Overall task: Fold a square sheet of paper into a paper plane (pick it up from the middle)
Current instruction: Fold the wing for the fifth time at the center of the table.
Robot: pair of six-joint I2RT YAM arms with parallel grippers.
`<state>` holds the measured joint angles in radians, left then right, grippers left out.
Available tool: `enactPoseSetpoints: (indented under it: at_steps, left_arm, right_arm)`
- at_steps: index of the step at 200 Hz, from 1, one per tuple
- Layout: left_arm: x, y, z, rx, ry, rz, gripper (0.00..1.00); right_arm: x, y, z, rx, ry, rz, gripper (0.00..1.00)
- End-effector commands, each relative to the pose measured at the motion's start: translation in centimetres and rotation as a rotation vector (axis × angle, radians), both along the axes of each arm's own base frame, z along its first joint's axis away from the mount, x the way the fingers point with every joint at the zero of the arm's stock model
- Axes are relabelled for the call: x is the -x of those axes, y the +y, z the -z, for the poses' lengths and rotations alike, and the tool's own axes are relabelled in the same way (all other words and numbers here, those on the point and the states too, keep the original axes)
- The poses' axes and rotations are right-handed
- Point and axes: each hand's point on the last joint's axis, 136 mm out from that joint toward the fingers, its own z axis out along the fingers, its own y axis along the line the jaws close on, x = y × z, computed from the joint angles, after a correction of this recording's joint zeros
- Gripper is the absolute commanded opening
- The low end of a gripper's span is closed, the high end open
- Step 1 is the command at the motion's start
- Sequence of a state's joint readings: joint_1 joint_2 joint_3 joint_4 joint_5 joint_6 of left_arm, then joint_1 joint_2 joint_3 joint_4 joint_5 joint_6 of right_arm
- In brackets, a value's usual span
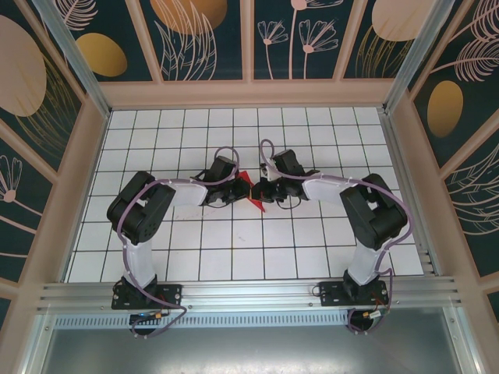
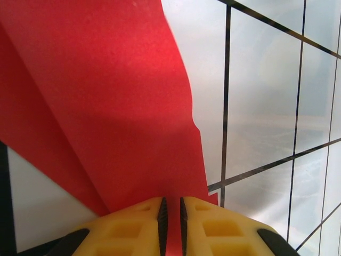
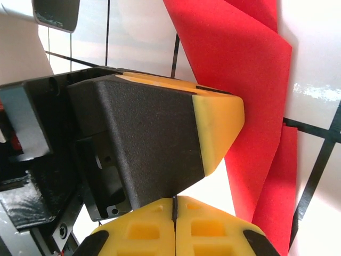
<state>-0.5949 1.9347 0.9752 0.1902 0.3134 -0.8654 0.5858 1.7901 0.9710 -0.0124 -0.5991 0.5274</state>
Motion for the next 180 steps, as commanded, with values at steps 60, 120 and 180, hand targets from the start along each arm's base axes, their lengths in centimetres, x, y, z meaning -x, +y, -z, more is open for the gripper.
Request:
enactPoseSetpoints:
  at_steps: [60,120,180]
  left_arm:
    - [0.6,2.9,5.0,-0.166,0.065,-0.063,0.19]
    - [0.7,3.2,5.2,-0.177,0.069,-0.067,0.19]
    - [0.9,3.4,5.6,-0.192,0.076,-0.064,0.19]
  right_arm:
    - [1.1,-1.4,4.5,0.122,0.058,0.0,0.05]
    - [1.1,-3.5,5.8,0.203,0.071,0.048,0.05]
    - [0.8,-3.5,3.4,0.182,0.015,0.034,0.05]
